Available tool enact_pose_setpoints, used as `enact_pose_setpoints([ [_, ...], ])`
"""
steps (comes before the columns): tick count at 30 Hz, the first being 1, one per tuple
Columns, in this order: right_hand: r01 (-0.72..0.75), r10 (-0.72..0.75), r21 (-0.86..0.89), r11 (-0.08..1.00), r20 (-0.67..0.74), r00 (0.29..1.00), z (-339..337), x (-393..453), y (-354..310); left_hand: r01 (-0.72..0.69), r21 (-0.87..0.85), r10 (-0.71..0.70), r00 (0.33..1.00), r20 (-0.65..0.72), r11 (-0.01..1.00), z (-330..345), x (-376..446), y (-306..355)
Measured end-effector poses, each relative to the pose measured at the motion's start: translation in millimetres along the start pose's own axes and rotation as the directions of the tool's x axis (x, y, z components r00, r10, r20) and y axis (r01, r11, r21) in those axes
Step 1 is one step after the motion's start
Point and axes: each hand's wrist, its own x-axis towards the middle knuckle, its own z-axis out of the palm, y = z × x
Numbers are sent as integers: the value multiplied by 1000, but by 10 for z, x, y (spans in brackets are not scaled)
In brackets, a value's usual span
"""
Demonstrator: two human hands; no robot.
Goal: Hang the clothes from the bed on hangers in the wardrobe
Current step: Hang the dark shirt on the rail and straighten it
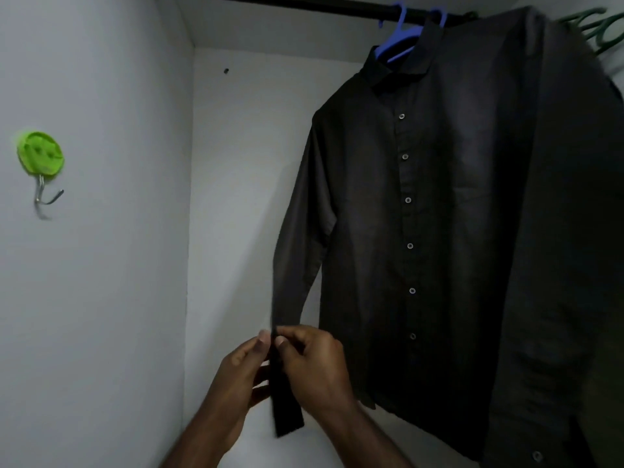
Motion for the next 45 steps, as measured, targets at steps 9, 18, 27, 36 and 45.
enact_pose_setpoints([
  [9, -179, 253, 324, 929, -204, 946, -154, 66, 308, 15, -198, -12, 1000, 16, 980, -227, -29, 46],
  [18, -212, 265, 617, 758, 5, 964, -197, -35, 126, 149, -382, -74, 976, 205, 912, -193, -57, -36],
  [27, -47, 149, 471, 881, -180, 972, -414, -86, 102, 129, -162, -110, 987, 120, 978, 4, 134, -132],
  [36, -94, 169, 232, 968, -326, 930, -549, -10, 582, 189, 12, -190, 980, 66, 982, 299, 342, -502],
  [45, -212, 197, 12, 977, -425, 883, -921, 234, 882, 189, 143, -188, 982, -19, 972, 606, 746, -778],
])
